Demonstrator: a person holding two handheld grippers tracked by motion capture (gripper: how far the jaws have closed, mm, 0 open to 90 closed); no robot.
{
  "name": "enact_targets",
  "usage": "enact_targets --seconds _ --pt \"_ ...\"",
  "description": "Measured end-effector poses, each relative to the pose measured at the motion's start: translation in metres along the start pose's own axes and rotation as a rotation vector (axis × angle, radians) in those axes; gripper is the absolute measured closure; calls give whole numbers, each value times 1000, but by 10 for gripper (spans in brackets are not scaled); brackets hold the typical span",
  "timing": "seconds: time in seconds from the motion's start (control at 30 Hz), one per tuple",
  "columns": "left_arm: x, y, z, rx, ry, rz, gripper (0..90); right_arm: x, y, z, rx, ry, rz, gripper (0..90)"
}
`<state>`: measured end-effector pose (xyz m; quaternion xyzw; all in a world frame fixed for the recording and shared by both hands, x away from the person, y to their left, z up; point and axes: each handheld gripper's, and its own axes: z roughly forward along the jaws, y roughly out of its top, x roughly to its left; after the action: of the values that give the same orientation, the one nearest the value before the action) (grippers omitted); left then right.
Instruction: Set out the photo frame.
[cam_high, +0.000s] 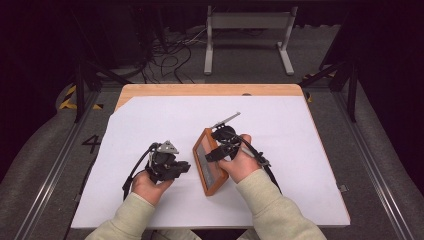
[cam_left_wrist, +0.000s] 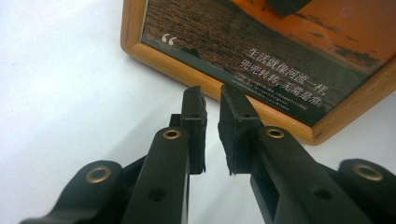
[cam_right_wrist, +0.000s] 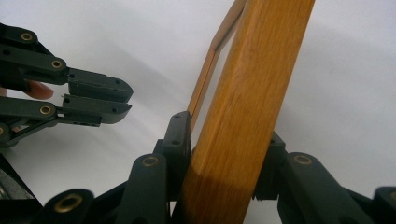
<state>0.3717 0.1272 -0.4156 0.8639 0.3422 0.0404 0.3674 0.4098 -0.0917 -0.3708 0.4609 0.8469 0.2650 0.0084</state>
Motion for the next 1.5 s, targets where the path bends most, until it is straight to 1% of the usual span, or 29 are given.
enact_targets --seconds 0.27,0.33,0.4,0.47,0.53,0.6,0.67,0.73,0.8,0.83,0.93,1.0,1.07,1.1,1.13,1.2,1.27,1.37,1.43,1.47,1.5 --pt "2 0 -1 -2 -1 -6 800 -1 1 -1 9 16 -6 673" --pt "2 -1 -1 -1 -2 -7 800 -2 1 -3 14 20 -19 680" --pt "2 -1 -2 -4 0 -9 800 -3 1 -7 13 10 -35 688" --pt "3 -1 -2 -6 2 -10 800 -4 2 -11 4 -6 -62 700" --pt "4 -2 -3 -2 5 -9 800 -6 3 -16 9 -14 -77 705" --pt "4 -3 -4 -7 3 -18 800 -9 4 -22 13 -23 -103 705" --pt "5 -4 -5 -7 8 -23 800 -13 5 -28 13 -17 -123 706" --pt "6 -6 -7 -6 13 -24 800 -16 6 -36 7 -4 -169 706" --pt "7 -8 -8 -9 17 -29 800 -17 8 -42 9 7 -204 706" --pt "7 -9 -9 -10 20 -39 800 -18 9 -44 8 12 -227 706" --pt "9 -13 -12 -11 26 -45 798 -18 11 -52 10 39 -365 706" --pt "9 -15 -14 -13 33 -57 796 -17 13 -55 20 55 -478 706" --pt "10 -17 -16 -11 35 -62 795 -16 15 -57 29 75 -558 706" --pt "11 -19 -17 -14 40 -65 795 -16 16 -58 35 83 -583 706" --pt "11 -20 -18 -13 41 -66 795 -16 17 -58 38 100 -618 706" --pt "12 -23 -21 -12 45 -75 795 -16 20 -58 45 129 -661 706" --pt "13 -25 -22 -16 49 -83 793 -19 23 -57 55 170 -703 705" --pt "14 -28 -24 -10 56 -88 789 -22 26 -55 75 201 -758 705" --pt "15 -30 -25 -16 60 -92 789 -24 28 -52 89 224 -796 706" --pt "16 -31 -26 -17 61 -94 789 -26 28 -50 94 247 -828 706" --pt "16 -31 -26 -17 63 -96 789 -27 28 -48 112 262 -841 706"
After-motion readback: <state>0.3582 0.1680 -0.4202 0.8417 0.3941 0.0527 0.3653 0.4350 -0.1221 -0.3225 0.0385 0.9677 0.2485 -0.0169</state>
